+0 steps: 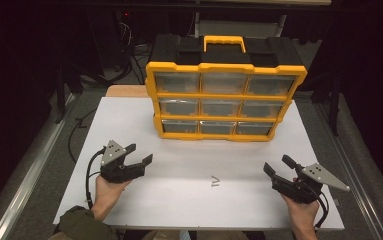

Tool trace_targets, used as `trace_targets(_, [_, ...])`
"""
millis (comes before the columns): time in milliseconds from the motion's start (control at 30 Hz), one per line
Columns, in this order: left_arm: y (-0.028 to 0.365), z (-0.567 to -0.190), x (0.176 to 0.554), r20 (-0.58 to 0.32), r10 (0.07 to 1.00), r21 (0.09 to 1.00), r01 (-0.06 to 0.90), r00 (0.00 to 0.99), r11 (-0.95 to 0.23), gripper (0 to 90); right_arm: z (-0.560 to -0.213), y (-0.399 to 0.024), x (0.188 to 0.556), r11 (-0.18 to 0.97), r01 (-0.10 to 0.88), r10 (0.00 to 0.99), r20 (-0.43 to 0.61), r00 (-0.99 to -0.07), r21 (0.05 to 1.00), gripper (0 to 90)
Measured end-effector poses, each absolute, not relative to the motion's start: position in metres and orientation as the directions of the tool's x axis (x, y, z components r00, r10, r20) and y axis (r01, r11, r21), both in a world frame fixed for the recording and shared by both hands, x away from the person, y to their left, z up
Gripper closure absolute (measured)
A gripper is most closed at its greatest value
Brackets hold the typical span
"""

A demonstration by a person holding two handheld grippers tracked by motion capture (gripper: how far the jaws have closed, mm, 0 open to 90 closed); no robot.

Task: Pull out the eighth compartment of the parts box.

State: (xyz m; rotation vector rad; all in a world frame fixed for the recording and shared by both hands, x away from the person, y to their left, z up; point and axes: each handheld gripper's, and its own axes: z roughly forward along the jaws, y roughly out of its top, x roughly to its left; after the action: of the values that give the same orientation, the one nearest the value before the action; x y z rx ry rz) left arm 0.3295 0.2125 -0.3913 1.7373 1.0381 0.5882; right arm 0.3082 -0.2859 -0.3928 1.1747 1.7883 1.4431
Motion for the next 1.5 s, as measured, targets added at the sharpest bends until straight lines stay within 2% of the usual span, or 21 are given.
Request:
trace_targets(1200, [0.2103, -0.3939, 0.3286, -0.078, 0.849, 0.912, 0.382, 0.522, -0.151, 29.7, -0.3924, -0.2815, 0.3088, 0.046, 0.297, 0.888, 0.097, -0.449, 0.954, 29.7])
trace_targets(1500, [0.2103, -0.3941, 0.3285, -0.082, 0.848, 0.912, 0.383, 0.523, -0.148, 29.7, -0.3864, -0.2806, 0.3101, 0.005, 0.304, 0.877, 0.142, -0.459, 0.953, 29.6])
